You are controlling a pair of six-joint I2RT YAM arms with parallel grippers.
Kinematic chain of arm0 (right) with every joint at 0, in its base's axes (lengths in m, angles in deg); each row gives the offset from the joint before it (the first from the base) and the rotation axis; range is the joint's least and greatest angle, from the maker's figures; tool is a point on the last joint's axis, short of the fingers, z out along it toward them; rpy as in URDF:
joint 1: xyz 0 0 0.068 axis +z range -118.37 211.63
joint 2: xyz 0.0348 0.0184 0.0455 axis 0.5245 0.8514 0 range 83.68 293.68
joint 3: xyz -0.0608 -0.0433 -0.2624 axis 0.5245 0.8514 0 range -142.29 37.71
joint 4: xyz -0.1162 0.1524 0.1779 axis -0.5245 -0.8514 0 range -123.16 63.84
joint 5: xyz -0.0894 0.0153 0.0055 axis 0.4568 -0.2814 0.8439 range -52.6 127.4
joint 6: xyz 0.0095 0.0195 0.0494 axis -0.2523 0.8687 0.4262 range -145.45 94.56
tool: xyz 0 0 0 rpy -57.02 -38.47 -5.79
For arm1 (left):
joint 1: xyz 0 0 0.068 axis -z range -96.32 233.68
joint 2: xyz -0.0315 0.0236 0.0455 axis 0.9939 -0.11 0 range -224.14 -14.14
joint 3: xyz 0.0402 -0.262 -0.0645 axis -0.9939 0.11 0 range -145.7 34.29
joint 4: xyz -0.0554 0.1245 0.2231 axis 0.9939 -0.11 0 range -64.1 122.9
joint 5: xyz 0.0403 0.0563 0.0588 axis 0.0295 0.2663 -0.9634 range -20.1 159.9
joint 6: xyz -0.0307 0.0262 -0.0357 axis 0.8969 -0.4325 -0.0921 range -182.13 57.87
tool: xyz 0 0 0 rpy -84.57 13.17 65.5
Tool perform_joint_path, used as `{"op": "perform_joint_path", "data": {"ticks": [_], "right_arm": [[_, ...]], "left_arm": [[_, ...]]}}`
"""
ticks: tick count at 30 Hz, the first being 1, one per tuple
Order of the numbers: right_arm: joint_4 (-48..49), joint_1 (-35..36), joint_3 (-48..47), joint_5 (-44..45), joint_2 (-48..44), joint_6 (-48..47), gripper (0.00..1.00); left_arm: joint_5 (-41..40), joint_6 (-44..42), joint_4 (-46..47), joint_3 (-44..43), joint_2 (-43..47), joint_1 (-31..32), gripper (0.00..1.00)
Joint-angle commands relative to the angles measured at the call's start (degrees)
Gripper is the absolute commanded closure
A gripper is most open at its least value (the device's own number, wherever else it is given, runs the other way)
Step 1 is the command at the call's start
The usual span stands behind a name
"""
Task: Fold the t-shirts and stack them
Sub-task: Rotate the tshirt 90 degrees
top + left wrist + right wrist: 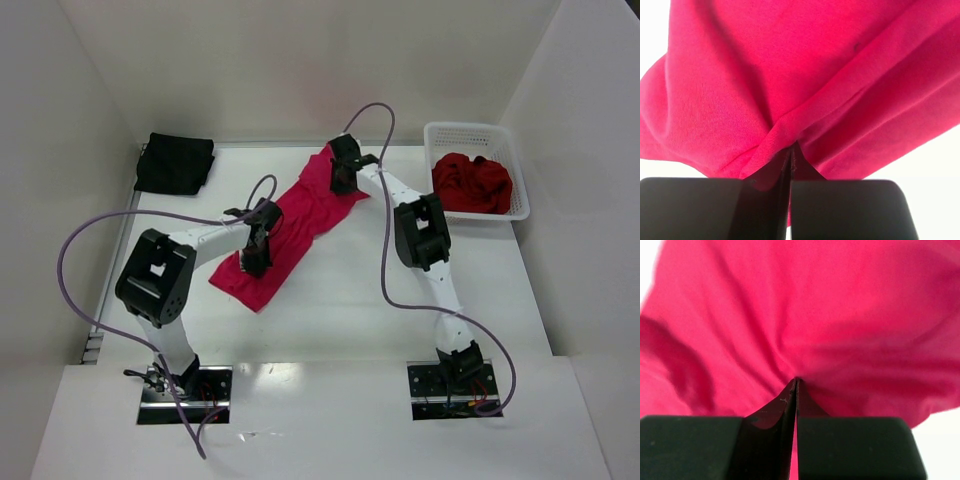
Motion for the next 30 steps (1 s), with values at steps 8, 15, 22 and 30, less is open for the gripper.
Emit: {"op": "perform_joint_path", "data": {"ticks": [8, 15, 22, 30], "right_arm": [[-3.66, 0.01, -17.09, 0.89, 12.04, -0.18, 0.95], [-5.78, 0.01, -28.43, -2.01, 17.41, -0.70, 0.95], [-5.25, 0.01, -31.52, -5.79, 18.65, -1.93, 0.95], [-7.70, 0.01, -32.05, -2.81, 16.46, -1.93, 0.87]], "left_arm": [[15.98, -6.37, 0.41, 4.07, -1.10, 5.99, 1.00], [21.17, -11.03, 0.41, 0.73, -4.35, 13.90, 1.00], [28.91, -15.16, 1.46, -0.59, -3.04, 21.28, 1.00], [25.06, -12.89, 2.16, -2.97, 0.18, 22.34, 1.00]]}}
